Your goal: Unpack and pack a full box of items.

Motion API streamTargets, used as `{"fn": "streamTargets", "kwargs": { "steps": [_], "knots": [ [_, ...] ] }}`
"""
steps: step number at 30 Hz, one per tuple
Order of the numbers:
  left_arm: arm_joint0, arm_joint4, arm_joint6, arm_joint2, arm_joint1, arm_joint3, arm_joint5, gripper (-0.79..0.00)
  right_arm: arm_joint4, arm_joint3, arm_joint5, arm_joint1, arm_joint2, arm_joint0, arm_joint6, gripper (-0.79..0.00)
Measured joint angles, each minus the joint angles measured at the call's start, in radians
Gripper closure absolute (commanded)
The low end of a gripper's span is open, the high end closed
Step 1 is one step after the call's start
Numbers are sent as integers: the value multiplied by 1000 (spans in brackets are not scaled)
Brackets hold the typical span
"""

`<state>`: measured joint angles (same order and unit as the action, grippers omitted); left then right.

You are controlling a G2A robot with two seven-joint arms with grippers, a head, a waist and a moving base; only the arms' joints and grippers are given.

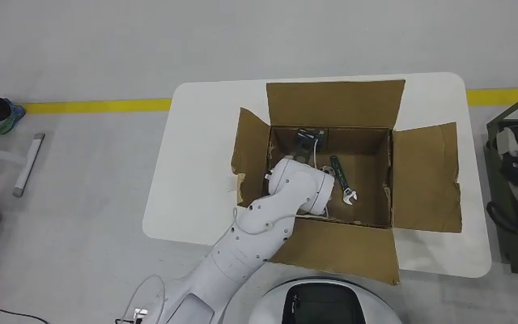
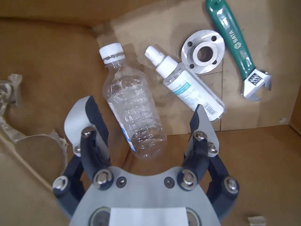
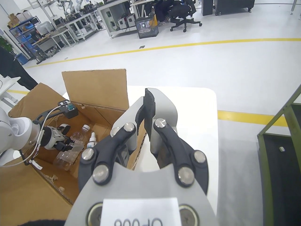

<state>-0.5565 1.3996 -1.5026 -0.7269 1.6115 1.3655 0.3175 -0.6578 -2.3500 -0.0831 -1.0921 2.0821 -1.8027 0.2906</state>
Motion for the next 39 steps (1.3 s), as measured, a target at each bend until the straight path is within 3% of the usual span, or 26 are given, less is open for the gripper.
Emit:
{"fn": "streamTargets", "kwargs": {
  "steps": [3,8,17,21,23,28,31,34,39],
  "knots": [
    [-20,34,-11,-25,6,-2,-11,-696,-1,0,-1,-1,-1,2,5,0],
    [-59,90,-33,-74,20,3,-33,-767,-6,0,0,-4,-2,2,11,0],
    [-91,151,-33,-108,55,-26,-33,-785,-11,0,-1,-9,-2,2,17,0],
    [-97,173,-33,-129,68,-61,-33,-702,-14,0,-2,-11,-1,2,20,0],
    [-100,185,-33,-137,76,-72,-33,-616,-15,0,-1,-12,0,1,22,0],
    [-101,213,-33,-146,93,-86,-33,-637,-15,0,-2,-15,2,0,23,0],
    [-101,225,-33,-148,102,-98,-33,-600,-17,0,-2,-16,0,1,25,0],
    [-104,234,-33,-151,110,-111,-33,-422,-18,0,-2,-18,-2,2,27,0],
    [-105,245,-33,-163,121,-129,-33,-326,-21,0,-3,-20,-4,5,30,0]
  ]
}}
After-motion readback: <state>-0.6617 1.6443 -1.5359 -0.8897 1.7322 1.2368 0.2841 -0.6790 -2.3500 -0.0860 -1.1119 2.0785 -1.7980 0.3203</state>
